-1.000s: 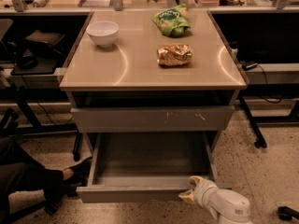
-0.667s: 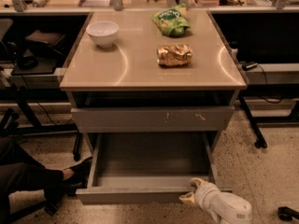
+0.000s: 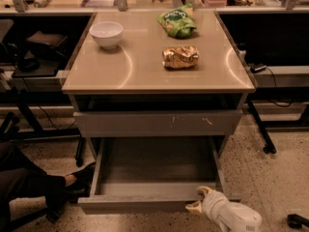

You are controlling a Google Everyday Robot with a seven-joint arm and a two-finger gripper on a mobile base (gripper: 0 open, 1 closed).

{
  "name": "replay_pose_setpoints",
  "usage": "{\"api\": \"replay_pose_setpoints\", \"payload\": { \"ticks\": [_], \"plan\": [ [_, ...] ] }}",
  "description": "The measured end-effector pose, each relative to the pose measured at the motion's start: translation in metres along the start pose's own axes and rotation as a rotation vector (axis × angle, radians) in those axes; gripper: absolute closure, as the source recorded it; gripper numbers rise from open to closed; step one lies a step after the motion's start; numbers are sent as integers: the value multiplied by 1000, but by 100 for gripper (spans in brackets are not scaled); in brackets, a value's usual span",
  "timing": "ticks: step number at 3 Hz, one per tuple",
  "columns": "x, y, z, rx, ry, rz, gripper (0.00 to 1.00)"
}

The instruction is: Open middle drawer

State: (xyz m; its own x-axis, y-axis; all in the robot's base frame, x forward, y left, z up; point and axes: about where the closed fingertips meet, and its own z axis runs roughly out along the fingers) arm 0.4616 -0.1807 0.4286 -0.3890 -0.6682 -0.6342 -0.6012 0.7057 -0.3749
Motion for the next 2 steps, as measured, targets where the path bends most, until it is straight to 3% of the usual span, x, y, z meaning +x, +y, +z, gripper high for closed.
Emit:
{"api": "replay_pose_setpoints", "payload": {
  "ticks": [2],
  "plan": [
    [4, 3, -5, 8, -5, 8, 100]
  ]
}}
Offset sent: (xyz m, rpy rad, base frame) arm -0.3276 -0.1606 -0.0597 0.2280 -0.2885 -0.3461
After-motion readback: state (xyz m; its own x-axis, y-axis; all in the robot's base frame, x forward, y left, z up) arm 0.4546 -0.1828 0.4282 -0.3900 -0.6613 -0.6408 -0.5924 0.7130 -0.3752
